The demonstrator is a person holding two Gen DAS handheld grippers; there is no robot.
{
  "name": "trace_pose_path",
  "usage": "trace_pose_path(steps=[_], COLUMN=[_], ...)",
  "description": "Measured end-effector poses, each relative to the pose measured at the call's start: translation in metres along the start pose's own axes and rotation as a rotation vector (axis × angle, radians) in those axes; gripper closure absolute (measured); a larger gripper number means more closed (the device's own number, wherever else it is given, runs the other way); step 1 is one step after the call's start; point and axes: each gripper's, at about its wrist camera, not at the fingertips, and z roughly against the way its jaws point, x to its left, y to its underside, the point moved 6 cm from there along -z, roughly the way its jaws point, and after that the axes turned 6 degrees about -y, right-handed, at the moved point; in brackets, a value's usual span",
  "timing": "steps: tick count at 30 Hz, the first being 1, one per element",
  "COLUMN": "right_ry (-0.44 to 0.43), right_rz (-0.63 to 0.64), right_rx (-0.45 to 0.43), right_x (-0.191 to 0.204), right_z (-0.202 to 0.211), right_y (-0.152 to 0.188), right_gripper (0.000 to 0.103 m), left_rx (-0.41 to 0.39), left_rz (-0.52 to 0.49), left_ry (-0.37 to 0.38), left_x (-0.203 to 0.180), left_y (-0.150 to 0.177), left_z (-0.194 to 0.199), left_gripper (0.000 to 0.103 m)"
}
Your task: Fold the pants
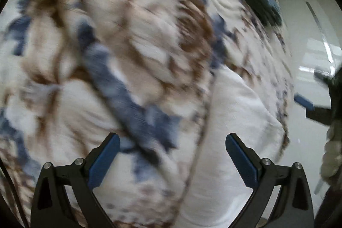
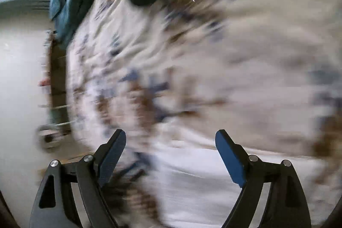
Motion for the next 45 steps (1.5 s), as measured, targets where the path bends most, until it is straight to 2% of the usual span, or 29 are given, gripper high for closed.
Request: trace_pose_path(steps=[1, 2, 4, 5, 7, 10, 12, 13, 14, 15, 18, 21, 23, 26, 29, 30, 31, 33, 34, 37, 39, 41, 43, 45], right_ry=[0.073, 0.105, 0.164, 0.183, 0.177, 0.022, -0.071, -0.123, -0.176, -0.206, -0.194, -0.246, -0.243, -0.240, -0.210, -0.194, -0.149, -0.032, 0.010, 0.207, 0.287, 0.272, 0.231, 0.164], right_rz=[0.010, 0.005, -0.057, -0.096, -0.167, -0.284, -0.405, -0.461, -0.527, -0.548, -0.536, -0.566, -0.546, -0.588, -0.618, -0.614, -0.596, -0.510, -0.466, -0.306, -0.137, -0.004, 0.094, 0.167], right_rx=[-0.031, -0.034, -0.005, 0.013, 0.051, 0.115, 0.118, 0.106, 0.043, -0.003, -0.075, -0.116, -0.121, -0.097, -0.069, -0.044, -0.021, 0.014, 0.028, 0.022, -0.049, -0.070, -0.005, 0.049], right_x=[-0.020, -0.035, -0.080, -0.119, -0.156, -0.197, -0.220, -0.227, -0.233, -0.233, -0.224, -0.211, -0.201, -0.200, -0.218, -0.219, -0.224, -0.227, -0.224, -0.198, -0.156, -0.106, -0.055, -0.005], right_z=[0.023, 0.039, 0.057, 0.065, 0.061, 0.037, 0.013, 0.003, 0.000, -0.002, 0.023, 0.057, 0.071, 0.059, 0.035, 0.019, 0.010, 0.008, 0.011, 0.036, 0.056, 0.057, 0.037, 0.006], right_y=[0.013, 0.014, 0.043, 0.055, 0.086, 0.127, 0.153, 0.160, 0.164, 0.167, 0.173, 0.189, 0.199, 0.218, 0.229, 0.231, 0.229, 0.221, 0.218, 0.197, 0.167, 0.137, 0.107, 0.073], right_gripper=[0.015, 0.015, 0.015, 0.015, 0.015, 0.015, 0.015, 0.022, 0.035, 0.057, 0.073, 0.077, 0.078, 0.078, 0.077, 0.064, 0.039, 0.022, 0.022, 0.022, 0.021, 0.021, 0.021, 0.021], left_rx=[0.022, 0.038, 0.038, 0.031, 0.025, 0.029, 0.028, 0.028, 0.026, 0.024, 0.012, 0.018, 0.022, 0.033, 0.034, 0.032, 0.029, 0.024, 0.023, 0.002, -0.040, -0.089, -0.119, -0.121], left_rz=[-0.021, -0.043, -0.074, -0.084, -0.085, -0.069, -0.065, -0.070, -0.076, -0.085, -0.117, -0.133, -0.140, -0.155, -0.179, -0.186, -0.190, -0.192, -0.195, -0.212, -0.229, -0.238, -0.220, -0.194], left_ry=[-0.002, -0.009, -0.031, -0.041, -0.054, -0.051, -0.054, -0.061, -0.069, -0.082, -0.126, -0.145, -0.154, -0.155, -0.162, -0.165, -0.167, -0.178, -0.180, -0.204, -0.251, -0.314, -0.368, -0.377], left_x=[-0.009, -0.016, -0.026, -0.030, -0.033, -0.032, -0.029, -0.031, -0.029, -0.030, -0.032, -0.034, -0.035, -0.038, -0.043, -0.043, -0.044, -0.044, -0.045, -0.047, -0.047, -0.045, -0.038, -0.029], left_y=[0.005, 0.008, 0.011, 0.014, 0.013, 0.011, 0.011, 0.011, 0.013, 0.013, 0.012, 0.012, 0.013, 0.017, 0.019, 0.019, 0.019, 0.017, 0.017, 0.016, 0.014, 0.012, 0.008, 0.004], left_z=[-0.005, -0.008, -0.012, -0.012, -0.010, -0.014, -0.013, -0.012, -0.011, -0.010, -0.008, -0.009, -0.011, -0.013, -0.015, -0.015, -0.014, -0.014, -0.013, -0.008, -0.001, 0.007, 0.014, 0.015], left_gripper=[0.002, 0.002, 0.002, 0.002, 0.002, 0.002, 0.002, 0.002, 0.002, 0.002, 0.002, 0.002, 0.002, 0.002, 0.000, 0.000, 0.000, 0.000, 0.000, 0.000, 0.000, 0.000, 0.000, 0.000])
